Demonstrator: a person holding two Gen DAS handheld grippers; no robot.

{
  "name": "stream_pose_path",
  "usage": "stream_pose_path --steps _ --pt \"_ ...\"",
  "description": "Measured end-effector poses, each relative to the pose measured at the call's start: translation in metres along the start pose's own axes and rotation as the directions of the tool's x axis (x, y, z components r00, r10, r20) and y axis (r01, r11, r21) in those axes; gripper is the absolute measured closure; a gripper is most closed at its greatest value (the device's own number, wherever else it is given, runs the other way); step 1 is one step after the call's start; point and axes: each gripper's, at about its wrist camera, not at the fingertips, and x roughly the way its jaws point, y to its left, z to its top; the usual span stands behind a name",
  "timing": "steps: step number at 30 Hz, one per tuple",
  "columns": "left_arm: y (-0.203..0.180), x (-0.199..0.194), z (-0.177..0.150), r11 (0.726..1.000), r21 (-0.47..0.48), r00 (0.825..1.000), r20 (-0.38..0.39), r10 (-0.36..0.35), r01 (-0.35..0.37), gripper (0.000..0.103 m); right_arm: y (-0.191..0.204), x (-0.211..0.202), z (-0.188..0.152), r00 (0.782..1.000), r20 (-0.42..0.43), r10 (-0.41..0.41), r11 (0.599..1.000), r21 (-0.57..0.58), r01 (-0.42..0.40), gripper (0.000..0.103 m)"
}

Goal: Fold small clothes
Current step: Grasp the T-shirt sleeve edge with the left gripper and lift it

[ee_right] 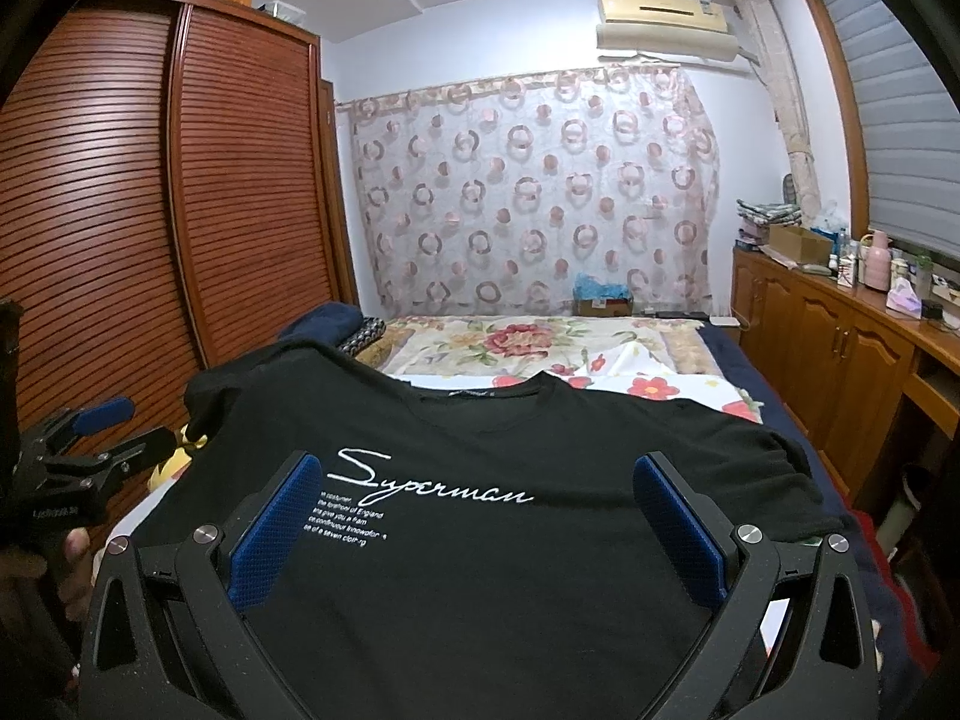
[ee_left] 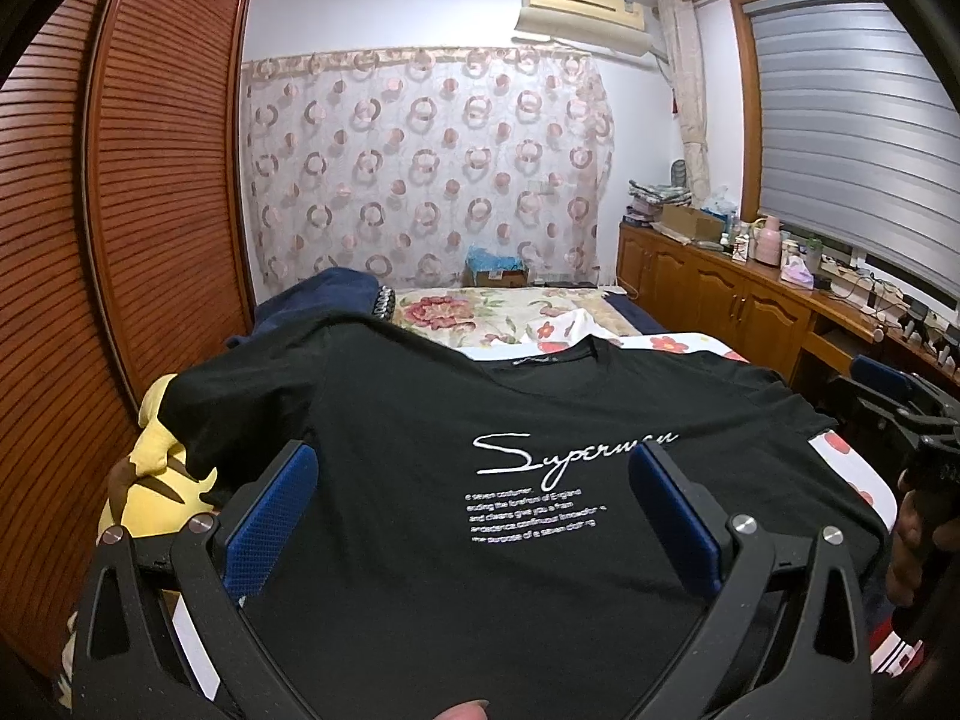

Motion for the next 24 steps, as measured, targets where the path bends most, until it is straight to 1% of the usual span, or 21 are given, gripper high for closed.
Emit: stream_pose_path --steps 6,7,10,15,18,22,23,24 --pt "0.024 0.011 0.001 0.999 0.006 0.999 -0.021 0.041 -0.040 0.000 -0.004 0.016 0.005 0.999 -0.032 0.029 0.999 -0.020 -0.030 0.000" --pt "0.026 0.014 -0.004 0.999 0.007 0.999 -0.024 0.043 -0.043 0.000 -0.005 0.019 0.006 0.999 -0.037 0.038 0.999 -0.022 -0.039 0.000" --pt "0.039 0.024 -0.008 0.999 0.023 0.998 -0.055 0.039 -0.038 0.000 -0.008 0.029 0.010 0.997 -0.050 0.056 0.998 -0.028 -0.057 0.000" --pt "0.066 0.036 -0.005 0.999 0.028 0.995 -0.095 0.031 -0.029 0.000 -0.013 0.045 0.013 0.993 -0.070 0.094 0.995 -0.037 -0.097 0.000" --pt "0.079 0.043 -0.004 0.998 0.048 0.993 -0.117 0.034 -0.029 0.000 -0.015 0.057 0.013 0.989 -0.089 0.115 0.992 -0.043 -0.119 0.000" --pt "0.098 0.053 -0.005 0.999 0.042 0.989 -0.147 0.005 0.002 0.000 -0.019 0.069 0.017 0.985 -0.103 0.137 0.989 -0.043 -0.142 0.000" --pt "0.102 0.054 -0.005 0.999 0.041 0.988 -0.152 0.003 0.003 0.001 -0.020 0.071 0.018 0.984 -0.105 0.142 0.988 -0.043 -0.148 0.000" --pt "0.108 0.057 -0.004 0.999 0.036 0.987 -0.158 0.000 0.006 0.006 -0.022 0.073 0.018 0.984 -0.106 0.146 0.988 -0.044 -0.151 0.000"
